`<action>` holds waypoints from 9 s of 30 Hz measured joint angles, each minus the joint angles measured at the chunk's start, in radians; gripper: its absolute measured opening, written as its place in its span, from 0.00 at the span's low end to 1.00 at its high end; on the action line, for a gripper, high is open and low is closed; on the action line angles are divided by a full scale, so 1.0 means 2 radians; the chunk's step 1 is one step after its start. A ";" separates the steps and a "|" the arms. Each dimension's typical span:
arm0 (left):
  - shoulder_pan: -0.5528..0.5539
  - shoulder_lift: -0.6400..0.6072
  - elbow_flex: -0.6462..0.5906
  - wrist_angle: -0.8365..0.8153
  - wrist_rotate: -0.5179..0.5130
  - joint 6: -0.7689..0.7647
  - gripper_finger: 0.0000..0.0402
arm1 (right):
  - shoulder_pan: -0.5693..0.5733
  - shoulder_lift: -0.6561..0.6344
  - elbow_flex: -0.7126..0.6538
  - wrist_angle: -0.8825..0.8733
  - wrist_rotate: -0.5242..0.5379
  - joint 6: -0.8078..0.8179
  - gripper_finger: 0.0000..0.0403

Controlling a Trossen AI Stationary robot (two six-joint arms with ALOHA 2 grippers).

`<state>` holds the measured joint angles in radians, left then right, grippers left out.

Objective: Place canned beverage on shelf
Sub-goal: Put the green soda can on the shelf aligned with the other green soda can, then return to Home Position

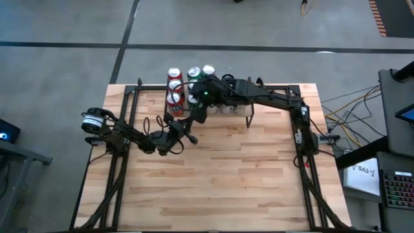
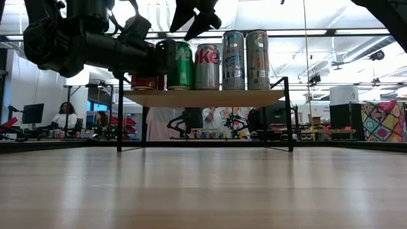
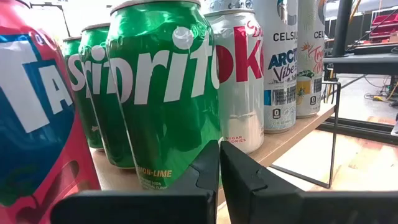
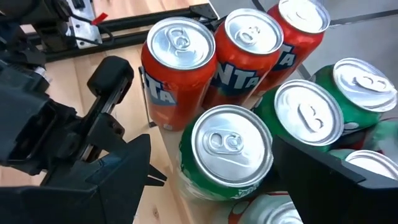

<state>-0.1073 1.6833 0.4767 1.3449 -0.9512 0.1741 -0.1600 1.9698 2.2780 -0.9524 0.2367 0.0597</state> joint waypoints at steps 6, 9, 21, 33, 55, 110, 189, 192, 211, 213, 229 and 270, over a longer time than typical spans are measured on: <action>-0.016 -0.005 0.000 0.000 0.000 0.007 0.00 | 0.000 -0.014 0.000 -0.001 0.000 -0.003 0.79; -0.062 -0.023 -0.001 0.001 -0.012 0.048 0.00 | 0.005 -0.027 0.000 -0.009 0.000 0.000 0.79; -0.242 -0.223 0.002 0.033 -0.056 0.333 0.00 | 0.076 -0.085 0.000 -0.074 -0.004 0.010 0.78; -0.256 -0.326 0.109 -0.450 -0.025 0.167 0.00 | 0.194 -0.095 -0.008 -0.126 0.041 0.003 0.66; -0.043 -0.124 0.231 -0.708 0.061 -0.061 0.00 | 0.293 -0.232 -0.294 0.036 0.079 0.055 0.60; 0.033 -0.096 0.231 -0.664 0.037 -0.039 0.00 | 0.293 -0.371 -0.490 0.178 0.079 0.052 0.62; -0.246 -0.842 -0.120 -0.621 0.063 0.113 0.00 | 0.174 -0.786 -0.930 0.523 0.013 -0.016 0.60; -0.246 -0.842 -0.123 -0.620 0.063 0.108 0.00 | 0.173 -0.809 -0.946 0.524 0.017 -0.016 0.60; -0.244 -0.842 -0.233 -0.556 0.062 0.031 0.00 | 0.169 -0.980 -1.133 0.587 0.046 -0.028 0.60; -0.242 -0.842 -0.231 -0.579 0.062 0.005 0.00 | 0.166 -0.974 -1.132 0.569 0.072 -0.029 0.60; -0.241 -0.835 -0.233 -0.611 -0.175 0.022 0.00 | 0.164 -0.967 -1.133 0.523 0.092 -0.083 0.60; -0.241 -0.835 -0.233 -0.610 -0.173 -0.013 0.00 | 0.164 -0.967 -1.134 0.519 0.091 -0.083 0.60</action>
<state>-0.5888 0.0132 0.0113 0.1257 -1.2966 0.1478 0.1671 0.0357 0.0109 0.0849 0.4194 -0.1064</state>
